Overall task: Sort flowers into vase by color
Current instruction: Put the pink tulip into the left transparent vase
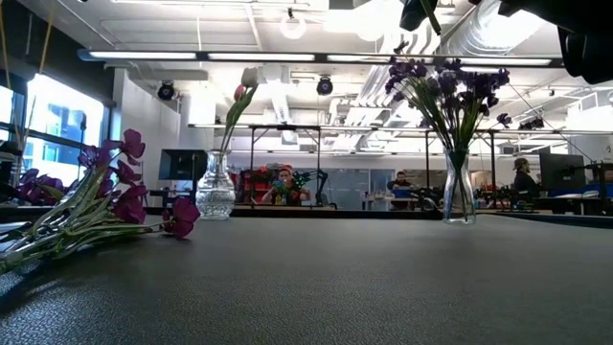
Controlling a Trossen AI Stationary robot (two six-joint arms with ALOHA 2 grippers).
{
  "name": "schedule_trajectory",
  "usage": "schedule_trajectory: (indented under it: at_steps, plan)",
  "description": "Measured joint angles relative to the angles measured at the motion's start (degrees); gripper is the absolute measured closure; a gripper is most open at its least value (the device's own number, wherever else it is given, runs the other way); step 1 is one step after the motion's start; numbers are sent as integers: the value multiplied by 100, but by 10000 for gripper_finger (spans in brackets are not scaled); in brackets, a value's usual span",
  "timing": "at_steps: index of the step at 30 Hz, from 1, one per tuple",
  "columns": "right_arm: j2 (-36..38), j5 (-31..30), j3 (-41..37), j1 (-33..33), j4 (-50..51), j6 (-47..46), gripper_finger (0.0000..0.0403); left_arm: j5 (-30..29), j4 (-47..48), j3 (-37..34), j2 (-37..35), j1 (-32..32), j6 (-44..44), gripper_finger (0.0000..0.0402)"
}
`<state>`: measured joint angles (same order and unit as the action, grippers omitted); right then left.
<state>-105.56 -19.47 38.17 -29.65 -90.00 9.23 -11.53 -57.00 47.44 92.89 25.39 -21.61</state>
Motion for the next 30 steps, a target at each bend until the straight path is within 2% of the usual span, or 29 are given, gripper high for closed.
schedule_trajectory:
  at_steps: [9,15,21,30]
  plan:
    - [0,-2,0,0,0,-22,403,100,-8,0,2,-101,96,224]
    - [0,-3,0,0,0,-22,403,245,147,111,2,-116,317,230]
    - [0,-4,0,0,10,-21,403,190,876,439,2,-116,421,239]
    - [0,-6,0,13,11,-22,403,149,926,531,2,-138,491,318]
